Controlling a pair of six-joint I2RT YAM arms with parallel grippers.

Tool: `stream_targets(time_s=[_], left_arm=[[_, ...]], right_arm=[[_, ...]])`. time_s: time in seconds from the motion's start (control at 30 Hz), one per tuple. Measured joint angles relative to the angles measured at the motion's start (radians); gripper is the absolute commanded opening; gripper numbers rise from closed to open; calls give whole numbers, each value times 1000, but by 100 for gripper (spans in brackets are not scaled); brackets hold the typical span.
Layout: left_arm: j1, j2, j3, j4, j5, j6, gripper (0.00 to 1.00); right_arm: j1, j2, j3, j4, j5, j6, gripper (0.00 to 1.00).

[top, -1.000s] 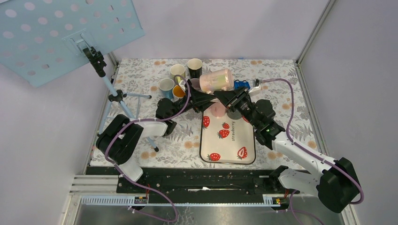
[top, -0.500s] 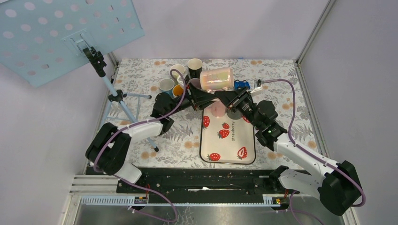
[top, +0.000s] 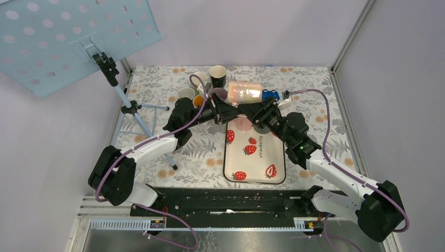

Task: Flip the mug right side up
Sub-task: Turn over the cup on the tray.

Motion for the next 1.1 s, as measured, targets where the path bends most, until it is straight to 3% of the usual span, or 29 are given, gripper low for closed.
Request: stream_targets(time_s=[0.5, 1.1], left_arm=[[-7, -48, 71, -327, -56, 216, 0], [-6, -68, 145, -690, -216, 412, 0]], right_arm=[[0, 2, 0, -97, 1, -33, 90], [0, -21, 2, -254, 2, -100, 95]])
